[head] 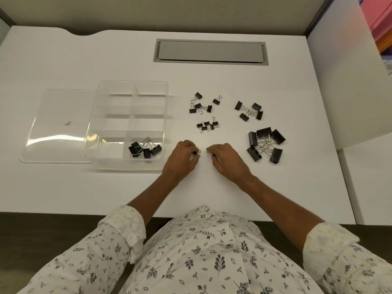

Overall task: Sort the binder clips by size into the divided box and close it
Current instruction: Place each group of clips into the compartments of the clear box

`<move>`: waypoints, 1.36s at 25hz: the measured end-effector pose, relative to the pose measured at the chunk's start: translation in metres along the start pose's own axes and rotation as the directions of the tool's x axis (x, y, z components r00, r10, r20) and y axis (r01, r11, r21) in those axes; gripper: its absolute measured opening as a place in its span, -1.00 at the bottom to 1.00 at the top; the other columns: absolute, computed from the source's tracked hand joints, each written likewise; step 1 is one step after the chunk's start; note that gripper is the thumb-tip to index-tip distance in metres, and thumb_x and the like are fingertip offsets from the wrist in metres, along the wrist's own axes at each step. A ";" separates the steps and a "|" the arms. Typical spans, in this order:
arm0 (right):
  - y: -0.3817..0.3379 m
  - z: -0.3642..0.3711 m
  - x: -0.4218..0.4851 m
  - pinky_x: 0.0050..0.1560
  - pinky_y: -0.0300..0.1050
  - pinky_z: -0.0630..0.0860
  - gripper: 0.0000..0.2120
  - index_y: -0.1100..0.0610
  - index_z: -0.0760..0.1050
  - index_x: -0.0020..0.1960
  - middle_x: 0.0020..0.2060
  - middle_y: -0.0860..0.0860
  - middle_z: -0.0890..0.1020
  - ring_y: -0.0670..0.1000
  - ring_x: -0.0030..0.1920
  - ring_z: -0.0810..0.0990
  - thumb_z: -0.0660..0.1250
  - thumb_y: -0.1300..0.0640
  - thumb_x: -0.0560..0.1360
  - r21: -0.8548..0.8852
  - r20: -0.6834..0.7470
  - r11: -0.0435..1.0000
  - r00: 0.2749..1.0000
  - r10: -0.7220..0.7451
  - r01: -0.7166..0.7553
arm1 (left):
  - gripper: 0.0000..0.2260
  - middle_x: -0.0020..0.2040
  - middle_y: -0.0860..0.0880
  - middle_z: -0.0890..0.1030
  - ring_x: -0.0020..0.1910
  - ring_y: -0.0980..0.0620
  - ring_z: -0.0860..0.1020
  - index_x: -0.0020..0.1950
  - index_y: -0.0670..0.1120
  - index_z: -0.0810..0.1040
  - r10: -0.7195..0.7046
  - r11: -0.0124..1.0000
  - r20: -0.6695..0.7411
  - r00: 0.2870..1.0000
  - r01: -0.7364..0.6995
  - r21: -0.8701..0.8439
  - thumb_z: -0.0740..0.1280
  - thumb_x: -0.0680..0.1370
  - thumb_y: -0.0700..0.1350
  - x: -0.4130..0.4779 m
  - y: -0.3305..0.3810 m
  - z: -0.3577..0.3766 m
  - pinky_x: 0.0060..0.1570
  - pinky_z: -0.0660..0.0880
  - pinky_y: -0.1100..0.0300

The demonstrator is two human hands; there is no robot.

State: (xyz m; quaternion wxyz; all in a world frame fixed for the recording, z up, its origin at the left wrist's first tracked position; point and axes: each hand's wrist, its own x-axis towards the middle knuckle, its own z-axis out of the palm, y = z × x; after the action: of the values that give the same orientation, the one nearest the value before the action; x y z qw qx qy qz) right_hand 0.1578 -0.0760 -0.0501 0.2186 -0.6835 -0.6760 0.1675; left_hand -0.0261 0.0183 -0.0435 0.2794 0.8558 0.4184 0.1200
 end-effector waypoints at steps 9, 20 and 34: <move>0.002 0.004 0.005 -0.15 0.07 0.57 -0.80 0.13 0.56 0.23 0.02 0.05 0.56 0.08 -0.01 0.47 0.27 0.26 0.64 -0.069 -0.026 0.994 0.996 0.080 -0.082 | -0.88 -0.03 0.02 0.67 -0.06 0.07 0.63 0.06 -0.06 0.66 -0.197 0.959 -0.078 0.977 0.176 -0.221 0.40 0.54 -0.18 -0.014 0.012 0.001 0.05 0.60 0.08; -0.014 -0.010 0.015 -0.08 -0.32 0.55 -0.87 0.15 0.67 0.07 -0.04 -0.01 0.68 -0.03 -0.06 0.64 0.40 0.27 0.56 0.659 0.044 0.640 0.870 0.491 -0.395 | -0.78 0.07 -0.09 0.71 0.10 -0.02 0.67 0.19 -0.19 0.65 -0.562 0.304 0.139 0.815 0.361 -0.882 0.43 0.55 -0.27 -0.027 0.025 -0.017 0.25 0.57 0.08; -0.152 -0.026 0.146 0.27 -0.01 0.58 -0.65 0.31 0.52 0.24 0.15 0.23 0.63 0.18 0.15 0.62 0.19 0.03 0.70 0.831 0.552 -0.213 0.720 0.420 -0.513 | -0.81 0.03 -0.15 0.64 0.03 -0.09 0.60 0.19 -0.23 0.58 -0.615 -0.137 0.301 0.729 0.278 -0.951 0.32 0.61 -0.19 0.025 -0.054 -0.154 0.26 0.54 0.10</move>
State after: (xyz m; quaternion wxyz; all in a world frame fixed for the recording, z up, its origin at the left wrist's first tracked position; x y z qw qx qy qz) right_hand 0.0461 0.0667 0.0616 0.5188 -0.5250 -0.0617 0.6719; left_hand -0.1134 0.1230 0.0499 0.7422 0.2048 0.5208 0.3687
